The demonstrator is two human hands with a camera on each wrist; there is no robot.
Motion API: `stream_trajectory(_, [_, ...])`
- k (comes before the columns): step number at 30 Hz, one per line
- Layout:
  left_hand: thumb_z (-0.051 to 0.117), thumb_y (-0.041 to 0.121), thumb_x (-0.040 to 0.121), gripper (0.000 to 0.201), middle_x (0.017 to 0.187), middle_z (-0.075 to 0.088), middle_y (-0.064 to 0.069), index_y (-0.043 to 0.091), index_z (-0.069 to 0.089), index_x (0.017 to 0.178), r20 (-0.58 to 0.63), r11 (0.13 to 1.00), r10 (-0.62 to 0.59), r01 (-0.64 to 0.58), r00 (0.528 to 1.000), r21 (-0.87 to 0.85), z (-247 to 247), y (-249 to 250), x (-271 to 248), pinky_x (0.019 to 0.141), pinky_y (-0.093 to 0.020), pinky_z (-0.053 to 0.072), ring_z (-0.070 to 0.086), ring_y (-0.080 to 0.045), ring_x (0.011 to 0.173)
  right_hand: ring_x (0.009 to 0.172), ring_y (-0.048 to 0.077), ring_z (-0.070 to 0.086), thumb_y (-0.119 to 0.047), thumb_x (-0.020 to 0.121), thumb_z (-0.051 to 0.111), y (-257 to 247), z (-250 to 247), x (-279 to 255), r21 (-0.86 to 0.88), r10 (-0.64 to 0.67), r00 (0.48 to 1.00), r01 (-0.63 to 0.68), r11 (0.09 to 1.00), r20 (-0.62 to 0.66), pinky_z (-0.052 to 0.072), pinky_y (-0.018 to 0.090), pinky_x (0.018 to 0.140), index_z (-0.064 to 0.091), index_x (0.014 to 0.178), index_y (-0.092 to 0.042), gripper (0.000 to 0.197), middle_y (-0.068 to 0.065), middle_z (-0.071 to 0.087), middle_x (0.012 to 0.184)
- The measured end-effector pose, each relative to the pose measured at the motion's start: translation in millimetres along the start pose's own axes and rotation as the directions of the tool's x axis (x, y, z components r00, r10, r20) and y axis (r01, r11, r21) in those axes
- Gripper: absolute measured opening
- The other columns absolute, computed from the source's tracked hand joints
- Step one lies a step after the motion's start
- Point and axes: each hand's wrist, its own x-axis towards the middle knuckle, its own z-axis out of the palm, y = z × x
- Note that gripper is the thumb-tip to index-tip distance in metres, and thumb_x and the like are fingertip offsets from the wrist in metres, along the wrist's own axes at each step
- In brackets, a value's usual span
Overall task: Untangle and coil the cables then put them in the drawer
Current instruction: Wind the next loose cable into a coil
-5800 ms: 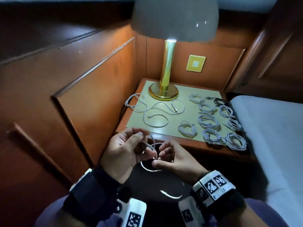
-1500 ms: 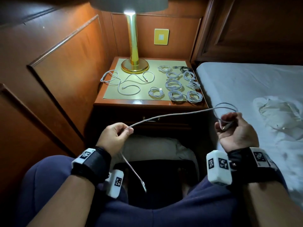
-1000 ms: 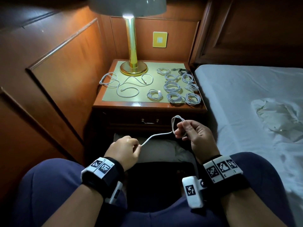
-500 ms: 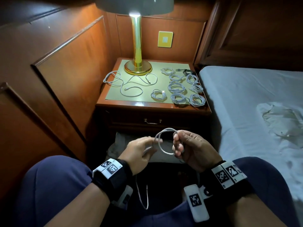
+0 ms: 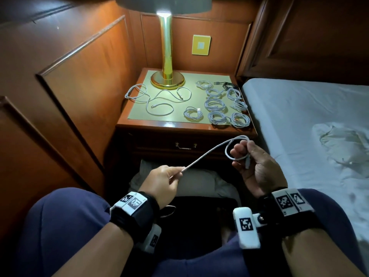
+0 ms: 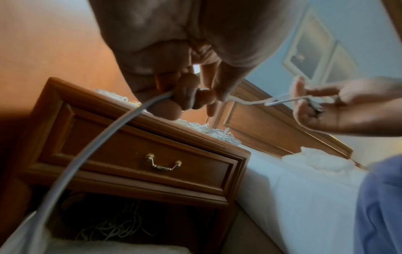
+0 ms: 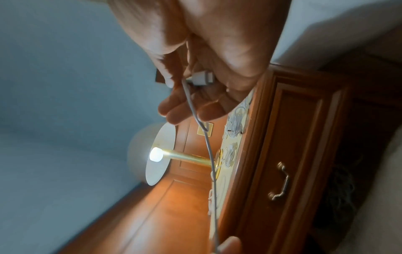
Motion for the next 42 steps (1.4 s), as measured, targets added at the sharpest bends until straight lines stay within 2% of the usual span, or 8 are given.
stream_trajectory(4, [0.064,0.024,0.094,0.017,0.079,0.048,0.011,0.023,0.077,0.105,0.172,0.98,0.192,-0.199,0.966,0.02,4.1,7.6,-9.8,0.066,-0.012,0.036,0.052,0.003,0.068,0.07,0.011,0.07,-0.013,0.1,0.056,16.8,10.4,-9.5,-0.513,-0.199,0.964,0.262,0.818,0.175,0.049,0.015,0.059,0.069,0.09,-0.005,0.018,0.007,0.076,0.077])
stream_trajectory(10, [0.069,0.025,0.091,0.013,0.082,0.057,0.008,0.023,0.08,0.099,0.096,0.924,0.375,-0.364,0.922,-0.117,-5.5,12.7,-5.7,0.064,-0.011,0.042,0.058,-0.007,0.07,0.076,0.007,0.07,-0.02,0.099,0.06,36.0,13.0,-10.8,-0.747,-0.04,0.922,0.336,0.574,0.384,0.052,0.022,0.077,0.071,0.084,-0.015,0.019,-0.004,0.076,0.079])
stream_trajectory(18, [0.074,0.028,0.086,0.012,0.085,0.066,0.005,0.017,0.072,0.089,-0.089,0.939,0.27,-0.282,0.959,-0.198,-13.9,19.0,1.3,0.07,-0.03,0.053,0.063,-0.017,0.077,0.061,0.014,0.062,-0.016,0.105,0.047,38.1,24.3,-18.1,-0.696,0.224,0.884,0.144,0.704,0.41,0.044,0.015,0.054,0.064,0.092,-0.001,0.026,0.003,0.061,0.061])
stream_trajectory(22, [0.071,0.025,0.089,0.035,0.099,0.065,0.005,0.02,0.067,0.123,-0.031,0.944,0.215,-0.216,0.976,-0.25,-7.0,15.0,2.8,0.075,-0.023,0.053,0.062,-0.009,0.078,0.047,0.016,0.048,-0.021,0.106,0.042,41.6,27.6,-17.9,-0.596,0.289,0.879,-0.007,0.803,0.379,0.033,0.024,0.046,0.059,0.086,-0.006,0.031,-0.005,0.043,0.05])
stream_trajectory(25, [0.063,0.012,0.096,0.024,0.098,0.071,0.006,0.02,0.071,0.117,0.048,0.93,0.25,-0.226,0.967,-0.289,-5.6,18.7,1.0,0.08,-0.022,0.054,0.068,-0.007,0.089,0.045,0.013,0.042,-0.036,0.099,0.056,38.9,26.9,-20.1,-0.588,0.293,0.88,-0.019,0.808,0.373,0.029,0.026,0.045,0.061,0.08,-0.012,0.03,-0.005,0.043,0.05])
stream_trajectory(31, [0.06,0.021,0.098,0.011,0.069,0.061,0.005,0.017,0.07,0.093,0.039,0.936,0.234,-0.215,0.971,-0.279,-2.9,23.2,4.8,0.061,-0.022,0.046,0.057,-0.01,0.063,0.043,0.007,0.046,-0.024,0.101,0.054,42.4,27.6,-19.6,-0.663,0.245,0.907,0.049,0.747,0.342,0.035,0.019,0.043,0.059,0.086,-0.01,0.021,0.002,0.053,0.054])
stream_trajectory(38, [0.065,0.017,0.095,0.012,0.069,0.067,-0.003,0.013,0.056,0.089,-0.036,0.913,0.078,-0.086,0.996,-0.399,-11.4,31.4,11.4,0.058,-0.017,0.044,0.054,-0.005,0.056,0.045,0.011,0.047,-0.016,0.101,0.054,43.3,41.2,-16.9,-0.572,0.166,0.949,0.017,0.82,0.267,0.031,0.018,0.038,0.062,0.088,-0.004,0.02,-0.002,0.048,0.057])
stream_trajectory(42, [0.059,0.004,0.096,0.011,0.085,0.073,-0.001,0.014,0.056,0.1,-0.002,0.892,0.061,-0.055,0.998,-0.449,-22.1,26.9,13.1,0.063,-0.016,0.044,0.057,-0.003,0.063,0.042,0.008,0.027,-0.013,0.103,0.043,42.6,50.6,-13.2,-0.395,0.246,0.937,-0.134,0.909,0.247,0.021,0.017,0.037,0.052,0.076,-0.012,0.029,-0.002,0.03,0.057])
